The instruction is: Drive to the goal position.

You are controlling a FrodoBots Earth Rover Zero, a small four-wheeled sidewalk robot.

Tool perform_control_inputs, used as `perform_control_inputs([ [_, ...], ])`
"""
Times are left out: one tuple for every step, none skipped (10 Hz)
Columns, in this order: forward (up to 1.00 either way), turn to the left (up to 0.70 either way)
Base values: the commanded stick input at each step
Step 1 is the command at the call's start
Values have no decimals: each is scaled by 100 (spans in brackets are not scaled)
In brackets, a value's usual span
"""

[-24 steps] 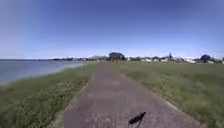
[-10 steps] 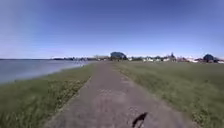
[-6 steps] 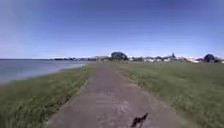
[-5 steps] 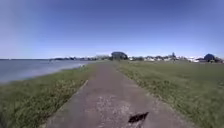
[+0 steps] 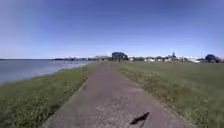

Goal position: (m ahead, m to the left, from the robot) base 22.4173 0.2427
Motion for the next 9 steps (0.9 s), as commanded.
perform_control_inputs([
  [70,0],
  [70,0],
  [70,0],
  [70,0],
  [70,0],
  [70,0],
  [70,0],
  [70,0],
  [70,0],
])
